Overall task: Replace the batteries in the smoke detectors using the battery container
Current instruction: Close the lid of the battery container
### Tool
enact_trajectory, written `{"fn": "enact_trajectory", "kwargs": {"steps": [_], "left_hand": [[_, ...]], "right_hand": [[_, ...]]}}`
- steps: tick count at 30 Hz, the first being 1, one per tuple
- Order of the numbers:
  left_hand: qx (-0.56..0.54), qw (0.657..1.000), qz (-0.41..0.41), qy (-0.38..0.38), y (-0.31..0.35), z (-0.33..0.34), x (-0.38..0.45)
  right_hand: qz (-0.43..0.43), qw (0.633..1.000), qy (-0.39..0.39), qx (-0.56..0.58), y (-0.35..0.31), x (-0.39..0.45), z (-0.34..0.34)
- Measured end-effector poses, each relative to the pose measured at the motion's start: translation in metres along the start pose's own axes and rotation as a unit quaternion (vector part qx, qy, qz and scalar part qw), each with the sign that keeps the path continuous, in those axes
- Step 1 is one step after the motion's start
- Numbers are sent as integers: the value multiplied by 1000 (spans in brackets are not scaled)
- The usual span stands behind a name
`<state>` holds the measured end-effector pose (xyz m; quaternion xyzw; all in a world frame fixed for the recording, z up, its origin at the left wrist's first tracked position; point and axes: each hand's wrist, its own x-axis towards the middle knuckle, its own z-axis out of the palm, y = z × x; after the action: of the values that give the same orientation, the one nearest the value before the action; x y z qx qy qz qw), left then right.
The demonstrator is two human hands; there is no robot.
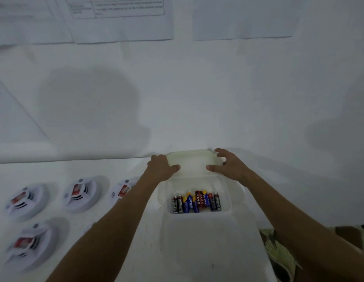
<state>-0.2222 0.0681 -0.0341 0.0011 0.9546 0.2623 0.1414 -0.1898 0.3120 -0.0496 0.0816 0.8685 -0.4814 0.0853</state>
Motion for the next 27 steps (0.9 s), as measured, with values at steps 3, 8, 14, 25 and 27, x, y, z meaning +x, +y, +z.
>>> {"fn": "enact_trajectory", "kwargs": {"steps": [3, 8, 14, 25, 27], "left_hand": [[-70, 997, -6, 14, -3, 2, 1], [-177, 982, 3, 71, -4, -3, 0], [-240, 963, 33, 116, 3, -21, -10], [-231, 949, 77, 201, 0, -16, -148], [-232, 952, 69, 189, -8, 4, -179]], "right_hand": [[1, 1000, 8, 0, 3, 3, 3], [-18, 995, 21, 92, -2, 3, 5], [-60, 986, 57, 144, -25, -11, -1], [-129, 975, 110, 143, -36, -168, -1], [-125, 977, 108, 134, -19, -196, 8]]}}
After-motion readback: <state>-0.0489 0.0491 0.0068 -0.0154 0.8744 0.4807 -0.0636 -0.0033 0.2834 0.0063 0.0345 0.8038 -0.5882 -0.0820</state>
